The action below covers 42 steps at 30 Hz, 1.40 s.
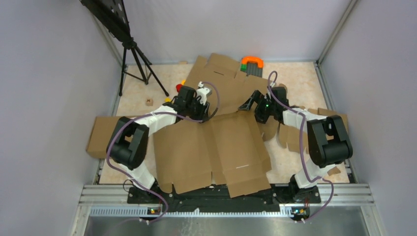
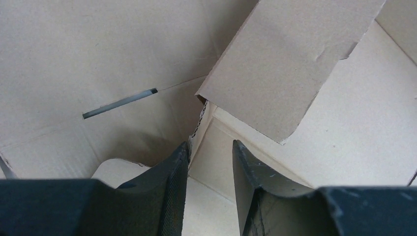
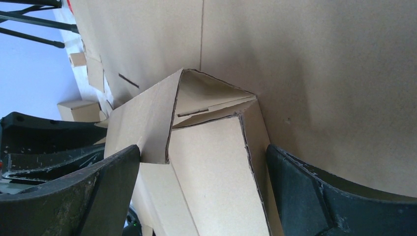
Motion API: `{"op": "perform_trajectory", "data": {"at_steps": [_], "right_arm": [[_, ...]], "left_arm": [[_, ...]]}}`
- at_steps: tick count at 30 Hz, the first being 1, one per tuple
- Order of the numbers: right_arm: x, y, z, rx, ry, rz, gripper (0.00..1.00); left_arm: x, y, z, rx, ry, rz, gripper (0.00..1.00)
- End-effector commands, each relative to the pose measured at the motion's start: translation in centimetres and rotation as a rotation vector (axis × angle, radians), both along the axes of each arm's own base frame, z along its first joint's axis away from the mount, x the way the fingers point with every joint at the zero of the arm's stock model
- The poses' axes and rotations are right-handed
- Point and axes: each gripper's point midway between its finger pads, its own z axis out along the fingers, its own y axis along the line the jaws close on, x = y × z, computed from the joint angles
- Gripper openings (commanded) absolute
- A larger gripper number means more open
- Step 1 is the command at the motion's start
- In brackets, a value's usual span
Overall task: Fold the paper box
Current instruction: Fold the paper box at the center of the board.
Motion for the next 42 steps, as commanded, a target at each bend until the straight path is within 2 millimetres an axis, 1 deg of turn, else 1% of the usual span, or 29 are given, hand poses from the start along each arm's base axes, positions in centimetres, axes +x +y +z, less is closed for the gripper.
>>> {"op": "perform_trajectory", "data": {"at_steps": [1, 5, 8, 11, 14, 16, 18, 22, 28, 29, 31, 33, 34, 38, 42], "right_arm": [[0.9, 0.9, 1.5, 0.009, -0.052, 0.031, 0.98], [0.9, 0.9, 1.4, 0.008, -0.052, 0.03, 0.98], [0.9, 1.0, 1.3, 0.008, -0.051, 0.032, 0.98], [0.9, 1.1, 1.3, 0.009, -0.05, 0.034, 0.98], [1.0, 1.1, 1.3, 0.01, -0.05, 0.032, 0.98], [1.0, 1.1, 1.2, 0.01, -0.048, 0.032, 0.98], [0.9, 1.2, 1.3, 0.01, -0.05, 0.035, 0.98], [0.9, 1.2, 1.3, 0.008, -0.05, 0.036, 0.98], [0.7, 1.4, 1.4, 0.012, -0.05, 0.044, 0.97], [0.7, 1.6, 1.4, 0.012, -0.049, 0.048, 0.97], [0.5, 1.8, 1.3, 0.009, -0.048, 0.052, 0.97], [0.4, 1.8, 1.2, 0.002, -0.046, 0.054, 0.97], [0.3, 1.7, 1.0, 0.001, -0.043, 0.054, 0.97], [0.0, 1.6, 0.7, -0.007, -0.039, 0.053, 0.95], [0.0, 1.7, 0.7, -0.007, -0.043, 0.056, 0.92]], "left_arm": [[-0.3, -0.8, 2.5, -0.049, -0.057, -0.062, 0.39], [-0.9, -0.5, 2.9, -0.05, -0.068, -0.055, 0.38], [-1.3, -0.3, 2.9, -0.042, -0.092, -0.057, 0.35], [-1.8, -0.5, 2.7, -0.019, -0.134, -0.073, 0.29], [-2.5, -1.1, 2.3, 0.012, -0.188, -0.113, 0.24], [-3.6, -1.9, 1.7, 0.023, -0.203, -0.195, 0.22], [-3.4, -1.8, 1.3, 0.064, -0.219, -0.185, 0.21], [-3.2, -2.1, 1.2, 0.064, -0.22, -0.171, 0.26], [-2.7, -3.4, 2.0, 0.064, -0.237, -0.149, 0.22], [-2.6, -3.5, 2.0, 0.071, -0.236, -0.144, 0.2], [-2.5, -3.7, 1.7, 0.087, -0.221, -0.135, 0.19], [-2.6, -3.6, 1.6, 0.093, -0.208, -0.12, 0.23], [-2.6, -3.5, 1.8, 0.091, -0.213, -0.11, 0.27], [-2.9, -2.9, 3.2, 0.059, -0.254, -0.078, 0.45], [-3.3, -2.4, 4.6, 0.038, -0.28, -0.056, 0.54]]}}
